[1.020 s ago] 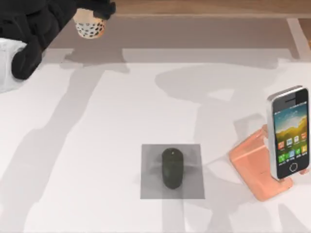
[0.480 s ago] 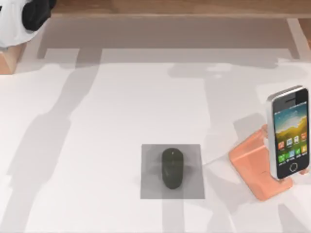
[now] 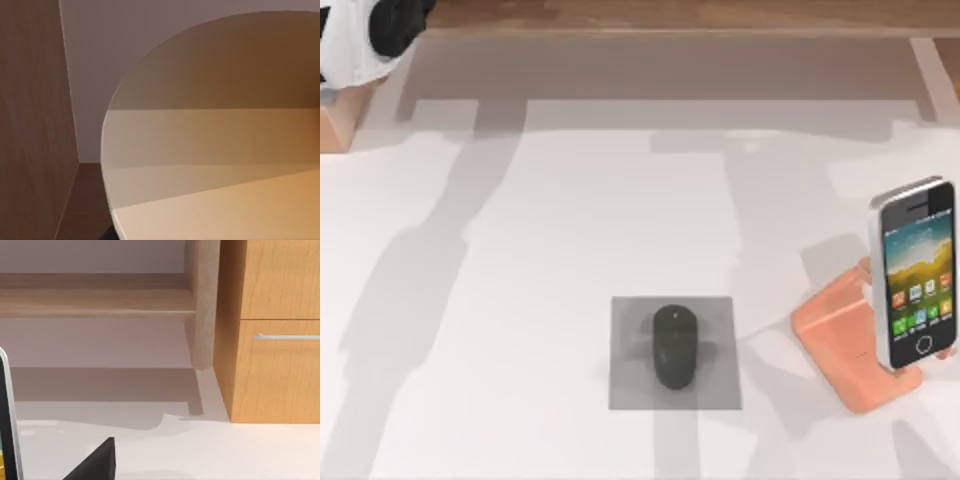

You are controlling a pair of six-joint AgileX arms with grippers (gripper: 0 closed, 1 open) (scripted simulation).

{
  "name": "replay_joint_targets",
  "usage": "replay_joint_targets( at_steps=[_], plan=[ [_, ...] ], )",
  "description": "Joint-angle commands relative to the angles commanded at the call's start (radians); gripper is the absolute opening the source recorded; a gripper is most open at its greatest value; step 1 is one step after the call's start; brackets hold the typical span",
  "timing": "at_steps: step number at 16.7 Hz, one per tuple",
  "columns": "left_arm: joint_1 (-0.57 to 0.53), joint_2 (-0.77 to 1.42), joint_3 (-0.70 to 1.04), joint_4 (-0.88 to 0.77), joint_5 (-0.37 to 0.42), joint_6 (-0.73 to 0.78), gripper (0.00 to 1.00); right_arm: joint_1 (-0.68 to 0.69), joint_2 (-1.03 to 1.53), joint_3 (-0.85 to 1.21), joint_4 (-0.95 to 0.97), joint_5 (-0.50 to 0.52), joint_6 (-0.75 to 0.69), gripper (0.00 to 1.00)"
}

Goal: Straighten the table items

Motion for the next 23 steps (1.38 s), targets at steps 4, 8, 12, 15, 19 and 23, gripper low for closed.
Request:
replay_joint_targets(
  at_steps=[4,8,12,15,19,23],
  plan=[
    [0.002,-0.011,-0.007,-0.002,0.000,-0.001,0.00,0.000,0.000,0.000,0.000,0.000,0.000,1.00],
    [0.004,-0.010,-0.006,-0.002,0.000,-0.002,0.00,0.000,0.000,0.000,0.000,0.000,0.000,1.00],
    [0.005,0.004,0.004,-0.001,-0.001,-0.003,0.00,0.000,0.000,0.000,0.000,0.000,0.000,1.00],
    [0.005,0.004,0.004,-0.001,-0.001,-0.003,0.00,0.000,0.000,0.000,0.000,0.000,0.000,1.00],
    [0.005,0.004,0.004,-0.001,-0.001,-0.003,0.30,0.000,0.000,0.000,0.000,0.000,0.000,1.00],
    [0.005,0.004,0.004,-0.001,-0.001,-0.003,0.60,0.000,0.000,0.000,0.000,0.000,0.000,1.00]
  ],
)
